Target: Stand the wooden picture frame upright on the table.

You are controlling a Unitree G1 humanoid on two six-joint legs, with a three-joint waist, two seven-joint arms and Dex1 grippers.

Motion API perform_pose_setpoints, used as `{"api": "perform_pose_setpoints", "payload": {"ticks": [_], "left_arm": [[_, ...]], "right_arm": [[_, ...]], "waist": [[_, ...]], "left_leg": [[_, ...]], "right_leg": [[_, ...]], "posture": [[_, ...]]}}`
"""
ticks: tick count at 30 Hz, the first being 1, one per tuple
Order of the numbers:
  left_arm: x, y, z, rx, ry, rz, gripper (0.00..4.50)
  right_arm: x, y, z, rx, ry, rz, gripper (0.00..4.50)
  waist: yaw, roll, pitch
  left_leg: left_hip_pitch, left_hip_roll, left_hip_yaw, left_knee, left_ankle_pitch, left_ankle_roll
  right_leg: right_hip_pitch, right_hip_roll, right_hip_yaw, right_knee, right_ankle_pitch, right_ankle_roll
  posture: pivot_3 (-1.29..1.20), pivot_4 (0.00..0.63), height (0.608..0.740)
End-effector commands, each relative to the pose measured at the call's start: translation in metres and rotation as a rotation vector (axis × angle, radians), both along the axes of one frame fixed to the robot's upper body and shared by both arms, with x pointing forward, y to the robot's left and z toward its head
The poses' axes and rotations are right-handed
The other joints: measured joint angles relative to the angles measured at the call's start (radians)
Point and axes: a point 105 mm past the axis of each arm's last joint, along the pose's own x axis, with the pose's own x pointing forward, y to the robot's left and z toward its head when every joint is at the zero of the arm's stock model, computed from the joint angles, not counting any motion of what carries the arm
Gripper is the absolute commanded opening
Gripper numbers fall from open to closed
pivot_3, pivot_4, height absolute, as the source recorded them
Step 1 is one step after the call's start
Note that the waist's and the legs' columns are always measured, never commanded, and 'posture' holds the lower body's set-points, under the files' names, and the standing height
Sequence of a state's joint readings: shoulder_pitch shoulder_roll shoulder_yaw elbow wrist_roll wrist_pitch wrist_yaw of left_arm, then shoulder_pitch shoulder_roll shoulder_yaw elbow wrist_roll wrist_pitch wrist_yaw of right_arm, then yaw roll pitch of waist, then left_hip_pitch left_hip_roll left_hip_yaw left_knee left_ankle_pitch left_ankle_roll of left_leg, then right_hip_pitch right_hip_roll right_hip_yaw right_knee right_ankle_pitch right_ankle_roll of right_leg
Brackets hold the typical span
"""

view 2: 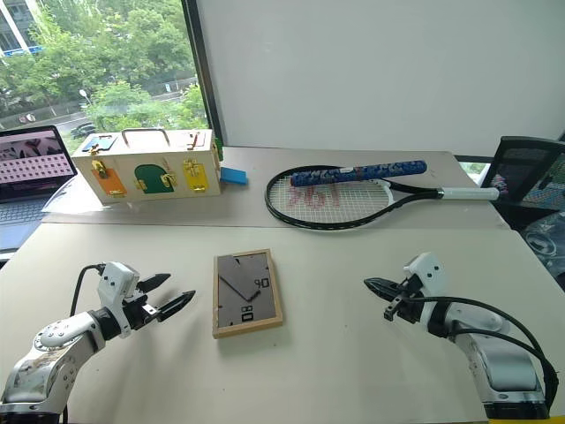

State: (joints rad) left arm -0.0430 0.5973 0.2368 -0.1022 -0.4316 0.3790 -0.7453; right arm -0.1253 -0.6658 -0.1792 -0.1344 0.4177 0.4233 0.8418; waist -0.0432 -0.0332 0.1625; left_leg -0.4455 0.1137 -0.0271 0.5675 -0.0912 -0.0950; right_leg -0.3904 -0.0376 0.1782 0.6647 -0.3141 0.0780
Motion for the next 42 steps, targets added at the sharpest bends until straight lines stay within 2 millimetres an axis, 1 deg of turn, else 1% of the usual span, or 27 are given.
{"api": "perform_pose_setpoints", "payload": {"ticks": [1, 3, 4, 5, 8, 12, 14, 15, 16, 17, 19, 21, 22, 24, 27, 31, 33, 38, 39, 40, 41, 42], "left_arm": [[0.000, 0.002, 0.027, 0.007, -0.045, -0.069, 4.50], [-0.004, 0.000, 0.050, -0.002, -0.051, -0.180, 4.50], [-0.006, 0.000, 0.058, 0.014, -0.050, -0.220, 4.50], [-0.007, 0.000, 0.062, 0.029, -0.043, -0.242, 4.50], [-0.009, -0.001, 0.069, 0.059, -0.034, -0.283, 4.50], [-0.014, -0.007, 0.076, 0.056, -0.018, -0.336, 4.50], [-0.019, -0.010, 0.077, 0.051, -0.002, -0.362, 4.50], [-0.022, -0.011, 0.077, 0.051, 0.010, -0.375, 4.50], [-0.025, -0.013, 0.076, 0.054, 0.023, -0.388, 4.50], [-0.029, -0.015, 0.076, 0.054, 0.037, -0.402, 4.50], [-0.039, -0.021, 0.076, 0.038, 0.062, -0.446, 4.50], [-0.047, -0.024, 0.074, 0.026, 0.090, -0.472, 4.50], [-0.050, -0.025, 0.072, 0.026, 0.104, -0.480, 4.50], [-0.054, -0.026, 0.071, 0.026, 0.124, -0.491, 4.50], [-0.059, -0.028, 0.071, 0.023, 0.140, -0.507, 4.50], [-0.055, -0.027, 0.070, 0.051, 0.123, -0.485, 4.50], [-0.049, -0.024, 0.069, 0.073, 0.102, -0.457, 4.50], [-0.037, -0.014, 0.064, 0.098, 0.100, -0.381, 4.50], [-0.029, -0.010, 0.065, 0.094, 0.092, -0.333, 4.24], [-0.022, -0.007, 0.062, 0.116, 0.100, -0.297, 3.96], [-0.018, -0.006, 0.059, 0.134, 0.107, -0.274, 3.82], [-0.014, -0.007, 0.054, 0.148, 0.127, -0.255, 3.40]], "right_arm": [[-0.001, 0.007, 0.029, -0.015, -0.076, 0.073, 0.06], [-0.005, 0.021, 0.045, -0.044, -0.071, 0.183, 0.06], [-0.007, 0.024, 0.047, -0.114, -0.075, 0.230, 0.06], [-0.008, 0.026, 0.050, -0.148, -0.077, 0.263, 0.06], [-0.006, 0.033, 0.064, -0.179, -0.119, 0.318, 0.06], [-0.013, 0.046, 0.066, -0.173, -0.072, 0.410, 1.15], [-0.015, 0.052, 0.064, -0.195, -0.073, 0.450, 1.85], [-0.015, 0.056, 0.064, -0.204, -0.079, 0.463, 2.27], [-0.015, 0.060, 0.062, -0.213, -0.084, 0.481, 2.54], [-0.013, 0.065, 0.060, -0.246, -0.107, 0.499, 2.98], [-0.013, 0.071, 0.054, -0.286, -0.112, 0.541, 3.56], [-0.013, 0.076, 0.051, -0.295, -0.112, 0.583, 4.32], [-0.014, 0.079, 0.050, -0.290, -0.107, 0.605, 4.44], [-0.015, 0.085, 0.048, -0.298, -0.105, 0.647, 4.44], [-0.012, 0.095, 0.045, -0.350, -0.150, 0.701, 4.44], [-0.005, 0.107, 0.044, -0.366, -0.197, 0.729, 4.44], [0.000, 0.106, 0.041, -0.370, -0.185, 0.711, 4.44], [0.011, 0.094, 0.041, -0.343, -0.127, 0.667, 4.44], [0.017, 0.092, 0.043, -0.331, -0.117, 0.645, 4.20], [0.025, 0.091, 0.040, -0.352, -0.108, 0.624, 3.92], [0.031, 0.091, 0.038, -0.368, -0.103, 0.611, 3.77], [0.039, 0.092, 0.034, -0.396, -0.106, 0.594, 3.41]], "waist": [[0.000, 0.000, 0.000], [-0.001, 0.001, 0.003], [-0.003, 0.001, 0.004], [-0.003, 0.001, 0.004], [-0.003, 0.002, 0.004], [0.000, 0.001, 0.004], [0.001, 0.001, 0.004], [0.001, 0.001, 0.004], [0.000, 0.001, 0.004], [-0.001, 0.001, 0.004], [-0.005, 0.001, 0.004], [-0.006, 0.001, 0.004], [-0.006, 0.001, 0.004], [-0.004, 0.001, 0.004], [-0.001, 0.001, 0.005], [-0.002, 0.001, 0.005], [0.001, 0.001, 0.005], [0.002, 0.001, 0.005], [0.002, 0.001, 0.005], [0.001, 0.001, 0.005], [0.001, 0.001, 0.005], [-0.001, 0.001, 0.005]], "left_leg": [[0.000, 0.000, 0.000, 0.000, 0.000, 0.000], [-0.001, 0.000, 0.000, 0.000, 0.000, 0.000], [-0.001, 0.000, 0.000, 0.000, 0.000, 0.000], [-0.001, 0.000, 0.000, 0.001, 0.000, 0.000], [0.001, 0.000, 0.000, 0.001, -0.002, 0.000], [-0.001, 0.000, 0.000, 0.001, -0.005, 0.000], [-0.002, 0.000, 0.000, 0.002, -0.005, 0.001], [-0.002, 0.000, 0.000, 0.002, -0.005, 0.001], [-0.002, 0.000, 0.000, 0.002, -0.006, 0.001], [-0.002, 0.000, 0.000, 0.002, -0.006, 0.001], [-0.002, 0.000, 0.000, 0.003, -0.006, 0.001], [-0.002, 0.000, 0.000, 0.003, -0.006, 0.001], [-0.002, 0.000, 0.000, 0.003, -0.006, 0.001], [-0.002, 0.000, 0.000, 0.003, -0.006, 0.001], [-0.002, 0.000, 0.000, 0.004, -0.006, 0.001], [-0.001, 0.000, 0.000, 0.004, -0.006, 0.001], [-0.002, 0.000, 0.000, 0.004, -0.006, 0.001], [-0.002, 0.000, 0.000, 0.004, -0.006, 0.001], [-0.002, 0.000, 0.000, 0.004, -0.006, 0.001], [-0.002, 0.000, 0.000, 0.004, -0.006, 0.001], [-0.002, 0.000, 0.000, 0.004, -0.006, 0.001], [-0.001, 0.000, 0.000, 0.004, -0.006, 0.001]], "right_leg": [[0.000, 0.000, 0.000, 0.000, 0.000, 0.000], [-0.001, 0.000, 0.000, 0.000, 0.000, 0.000], [-0.002, 0.000, 0.000, 0.001, 0.000, 0.000], [-0.002, 0.000, 0.000, 0.001, 0.000, 0.001], [0.001, -0.001, 0.000, -0.001, -0.003, 0.004], [0.000, -0.001, -0.001, -0.001, -0.004, 0.001], [0.000, -0.001, -0.001, -0.001, -0.003, -0.001], [0.000, -0.001, -0.001, -0.001, -0.003, -0.001], [0.000, -0.001, -0.001, -0.001, -0.003, -0.001], [0.000, -0.001, -0.001, -0.001, -0.003, -0.001], [-0.001, -0.001, -0.001, -0.001, -0.003, -0.001], [0.000, -0.001, -0.001, -0.001, -0.003, 0.000], [0.000, -0.001, -0.001, -0.001, -0.004, 0.001], [0.000, -0.001, -0.001, -0.001, -0.004, 0.001], [0.000, -0.001, -0.001, -0.001, -0.004, 0.001], [-0.001, -0.001, -0.001, -0.001, -0.004, 0.001], [-0.001, -0.001, -0.001, -0.001, -0.003, 0.000], [-0.001, -0.001, -0.001, -0.001, -0.003, -0.001], [-0.001, -0.001, -0.001, 0.000, -0.003, -0.001], [-0.001, -0.001, -0.001, 0.000, -0.003, -0.001], [-0.001, -0.001, -0.001, 0.000, -0.003, -0.001], [-0.001, -0.001, -0.001, 0.000, -0.003, -0.001]], "posture": [[0.00, 0.150, 0.739], [0.00, 0.150, 0.739], [0.00, 0.150, 0.739], [0.00, 0.150, 0.739], [0.00, 0.150, 0.739], [0.00, 0.150, 0.739], [0.00, 0.150, 0.739], [0.00, 0.150, 0.739], [0.00, 0.150, 0.739], [0.00, 0.150, 0.739], [0.00, 0.150, 0.739], [0.00, 0.150, 0.739], [0.00, 0.150, 0.739], [0.00, 0.150, 0.739], [0.00, 0.150, 0.739], [0.00, 0.150, 0.739], [0.00, 0.150, 0.739], [0.00, 0.150, 0.739], [0.00, 0.150, 0.739], [0.00, 0.150, 0.739], [0.00, 0.150, 0.739], [0.00, 0.150, 0.739]]}}
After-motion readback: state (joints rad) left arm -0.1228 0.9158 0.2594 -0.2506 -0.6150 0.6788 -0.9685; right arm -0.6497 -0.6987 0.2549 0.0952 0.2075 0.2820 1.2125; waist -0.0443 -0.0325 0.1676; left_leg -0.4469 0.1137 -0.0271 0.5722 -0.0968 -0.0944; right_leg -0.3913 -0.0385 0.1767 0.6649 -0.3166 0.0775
